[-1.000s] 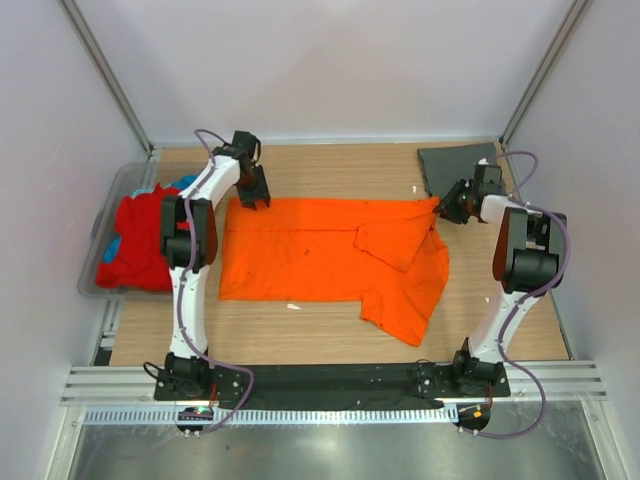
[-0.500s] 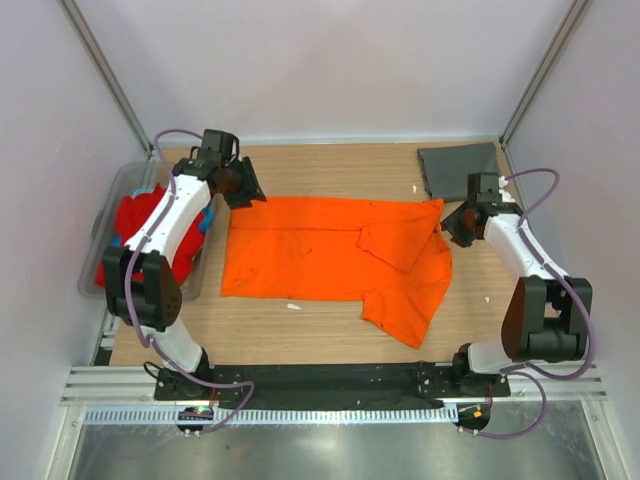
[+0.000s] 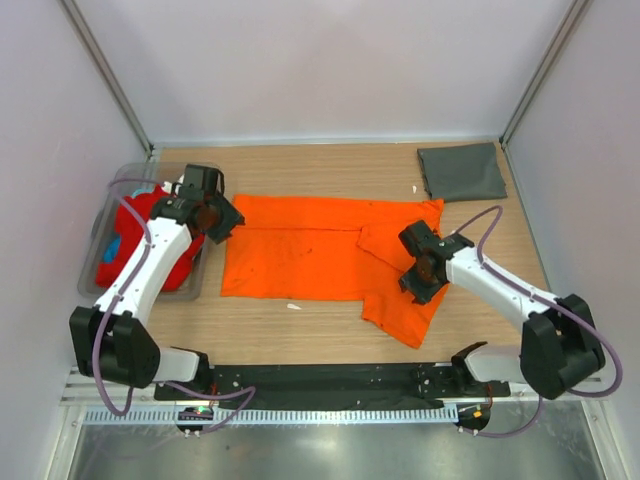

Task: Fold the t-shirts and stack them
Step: Fold the tshirt

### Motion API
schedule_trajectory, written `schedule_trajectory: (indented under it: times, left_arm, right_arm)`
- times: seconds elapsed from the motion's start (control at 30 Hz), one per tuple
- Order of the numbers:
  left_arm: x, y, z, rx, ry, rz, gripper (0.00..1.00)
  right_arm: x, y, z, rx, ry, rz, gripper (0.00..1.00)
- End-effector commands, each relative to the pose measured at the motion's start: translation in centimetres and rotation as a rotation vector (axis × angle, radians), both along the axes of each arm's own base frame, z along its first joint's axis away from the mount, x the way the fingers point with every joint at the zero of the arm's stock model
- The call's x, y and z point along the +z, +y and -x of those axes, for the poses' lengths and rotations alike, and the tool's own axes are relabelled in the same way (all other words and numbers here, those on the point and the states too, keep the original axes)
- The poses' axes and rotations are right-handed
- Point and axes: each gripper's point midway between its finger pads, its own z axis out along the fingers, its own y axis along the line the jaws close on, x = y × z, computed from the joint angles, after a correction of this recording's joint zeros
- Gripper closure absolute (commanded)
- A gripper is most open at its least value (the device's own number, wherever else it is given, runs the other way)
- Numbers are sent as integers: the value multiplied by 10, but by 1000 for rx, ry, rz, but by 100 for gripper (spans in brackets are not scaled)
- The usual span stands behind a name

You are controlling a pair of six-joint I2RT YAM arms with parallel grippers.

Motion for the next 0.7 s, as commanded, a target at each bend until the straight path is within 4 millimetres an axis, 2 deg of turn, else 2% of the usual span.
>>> schedule_trajectory:
  times: [0.0, 0.07, 0.17, 0.27, 0.33, 0.4, 0.57, 0.67]
  left_arm:
    - [-10, 14, 18, 177, 29, 18, 56]
    - [-10, 11, 24, 190, 14, 54, 56]
    - [-16, 7, 27, 182, 4, 86, 55]
    - [-21, 5, 26, 174, 14, 90, 55]
    - [-23, 5, 27, 172, 22, 92, 56]
    - [-28, 6, 28, 185, 31, 84, 56]
    - [-29, 11, 26, 191, 4, 67, 55]
    - [-28, 10, 24, 187, 0, 66, 56]
  right_arm:
    - [-4, -2, 33, -116, 13, 12, 59]
    - [-12, 7, 48, -124, 20, -13, 59]
    - [-23, 2, 72, -151, 34, 15, 57]
    - [-22, -7, 84, -212, 24, 25, 57]
    - [-26, -19, 102, -261, 57, 64, 57]
    - [-29, -13, 108, -298, 41, 24, 58]
    - [-39, -19, 118, -346, 48, 48, 58]
    - [-47, -11, 120, -359, 51, 16, 58]
